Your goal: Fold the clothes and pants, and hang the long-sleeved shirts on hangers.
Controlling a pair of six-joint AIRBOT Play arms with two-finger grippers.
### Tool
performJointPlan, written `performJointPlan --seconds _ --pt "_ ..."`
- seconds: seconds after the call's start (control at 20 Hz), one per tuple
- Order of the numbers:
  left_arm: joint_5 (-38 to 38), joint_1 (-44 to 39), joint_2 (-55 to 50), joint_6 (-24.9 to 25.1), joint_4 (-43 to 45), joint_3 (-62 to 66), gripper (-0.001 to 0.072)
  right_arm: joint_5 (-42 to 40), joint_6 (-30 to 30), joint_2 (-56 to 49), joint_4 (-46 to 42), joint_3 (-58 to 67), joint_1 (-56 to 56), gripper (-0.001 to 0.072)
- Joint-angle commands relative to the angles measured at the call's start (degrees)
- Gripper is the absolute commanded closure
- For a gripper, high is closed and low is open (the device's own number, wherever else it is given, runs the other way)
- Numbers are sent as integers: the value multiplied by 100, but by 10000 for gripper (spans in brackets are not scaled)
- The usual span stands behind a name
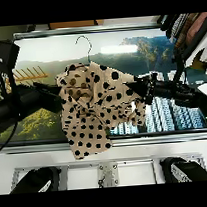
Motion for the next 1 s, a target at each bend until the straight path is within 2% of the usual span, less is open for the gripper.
performJointPlan --seconds 0.0,0.25,0.4,0.55,0.75,0.9,0.95 --pt "9 -1349 122 -654 463 2 697 -136 -247 -103 636 -96 330 708" --pt "66 -2870 -389 -1058 813 4 697 -136 -308 -208 1012 -94 542 708" --pt "114 -3119 -562 -1097 1019 4 697 -116 -308 -203 1189 -87 540 708" --pt "55 -2741 -328 -1228 1060 2 696 -85 -306 -175 1355 -81 540 708" --pt "-46 -1626 157 -1226 979 2 696 -70 -306 -87 1353 -81 542 708" --pt "-46 -1095 271 -1217 651 2 696 -74 -306 -22 1355 -81 542 708" --pt "-50 -1003 238 -1215 579 2 668 -74 -308 -9 1357 -81 542 708"
